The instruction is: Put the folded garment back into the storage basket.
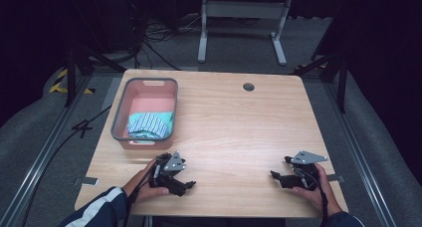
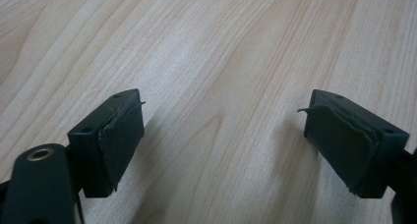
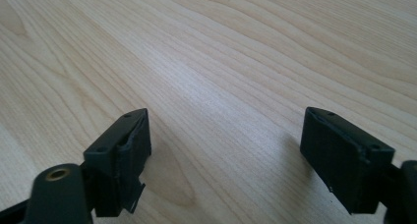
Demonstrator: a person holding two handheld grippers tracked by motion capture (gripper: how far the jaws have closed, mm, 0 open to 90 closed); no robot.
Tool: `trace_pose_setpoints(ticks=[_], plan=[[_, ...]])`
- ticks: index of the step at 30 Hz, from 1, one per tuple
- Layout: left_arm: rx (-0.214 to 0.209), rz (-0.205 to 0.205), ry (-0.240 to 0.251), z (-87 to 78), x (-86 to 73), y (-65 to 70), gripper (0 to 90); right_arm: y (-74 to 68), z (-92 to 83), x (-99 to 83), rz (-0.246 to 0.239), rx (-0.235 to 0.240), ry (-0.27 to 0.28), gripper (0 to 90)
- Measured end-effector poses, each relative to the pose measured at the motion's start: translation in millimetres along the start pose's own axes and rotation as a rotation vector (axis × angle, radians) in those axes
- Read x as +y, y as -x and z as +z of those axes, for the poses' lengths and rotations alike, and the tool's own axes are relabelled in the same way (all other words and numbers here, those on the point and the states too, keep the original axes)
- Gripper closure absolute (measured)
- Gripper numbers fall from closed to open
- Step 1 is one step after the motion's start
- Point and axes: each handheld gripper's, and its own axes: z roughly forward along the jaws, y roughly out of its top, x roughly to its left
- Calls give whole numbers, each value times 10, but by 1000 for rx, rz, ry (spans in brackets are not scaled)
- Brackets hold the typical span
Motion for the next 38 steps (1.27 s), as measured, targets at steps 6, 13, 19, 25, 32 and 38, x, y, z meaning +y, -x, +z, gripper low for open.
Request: trace_pose_setpoints(ticks=[6, 13, 19, 25, 32, 38], plan=[[0, 0, 2, 11, 9, -3, 135, 9, -2, -2, 3, 1, -4, 179], [0, 0, 1, 11, 9, -4, 134, 14, 4, 3, 5, 2, -7, 165], [-2, 8, -3, 15, 13, -12, 130, 14, 4, 3, 5, 2, -7, 165], [-5, 8, -3, 22, 19, -15, 119, 19, 3, 2, 1, 5, -7, 165], [-4, 10, -3, 27, 23, -17, 112, 34, 2, 0, -7, 14, -6, 165], [-4, 10, -3, 28, 23, -17, 112, 41, 0, -2, -13, 20, -6, 165]])
